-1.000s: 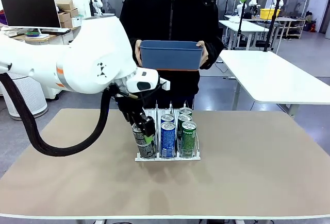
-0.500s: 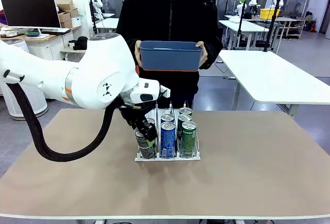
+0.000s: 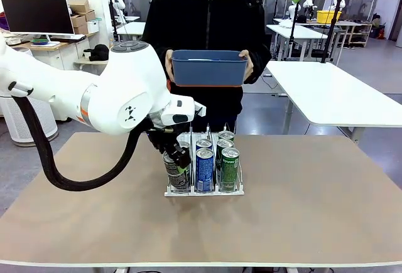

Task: Fill the beverage cans into the dispenser.
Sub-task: Place the picked Pepsi coke in the line of the Automatic Can Dispenser with the same cans.

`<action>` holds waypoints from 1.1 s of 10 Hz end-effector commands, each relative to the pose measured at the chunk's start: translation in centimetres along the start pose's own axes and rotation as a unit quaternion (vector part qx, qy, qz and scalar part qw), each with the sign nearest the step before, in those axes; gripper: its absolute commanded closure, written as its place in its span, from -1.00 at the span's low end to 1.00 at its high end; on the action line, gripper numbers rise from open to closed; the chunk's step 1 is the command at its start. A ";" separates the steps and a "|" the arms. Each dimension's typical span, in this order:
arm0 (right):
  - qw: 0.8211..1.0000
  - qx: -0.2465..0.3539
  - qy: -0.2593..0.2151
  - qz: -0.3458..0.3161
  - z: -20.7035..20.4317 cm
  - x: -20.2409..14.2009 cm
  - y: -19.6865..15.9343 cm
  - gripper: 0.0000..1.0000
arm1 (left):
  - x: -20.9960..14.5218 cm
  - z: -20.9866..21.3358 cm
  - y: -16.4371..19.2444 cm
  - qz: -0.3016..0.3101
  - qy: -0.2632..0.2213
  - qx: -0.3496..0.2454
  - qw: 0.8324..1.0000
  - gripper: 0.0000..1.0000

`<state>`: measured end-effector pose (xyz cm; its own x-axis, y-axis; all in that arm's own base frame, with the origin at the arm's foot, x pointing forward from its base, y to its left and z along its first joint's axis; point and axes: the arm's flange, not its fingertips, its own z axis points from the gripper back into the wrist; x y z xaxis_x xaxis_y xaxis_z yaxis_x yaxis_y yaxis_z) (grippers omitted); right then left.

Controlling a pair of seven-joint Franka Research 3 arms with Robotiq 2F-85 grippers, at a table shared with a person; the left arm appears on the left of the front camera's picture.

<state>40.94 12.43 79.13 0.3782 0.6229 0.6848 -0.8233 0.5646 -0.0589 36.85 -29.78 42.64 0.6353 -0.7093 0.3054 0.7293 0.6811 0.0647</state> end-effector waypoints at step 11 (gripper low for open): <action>1.000 0.002 -0.005 -0.003 -0.1 -0.1 -0.1 -0.98 | 3.2 -3.4 1.6 0.017 -0.023 0.061 0.998 -0.15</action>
<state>40.94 12.43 79.13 0.3782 0.6229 0.6849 -0.8233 0.5646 -0.0589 39.77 -30.66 40.73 0.6498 -0.6885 0.3222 0.6842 0.7144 0.1467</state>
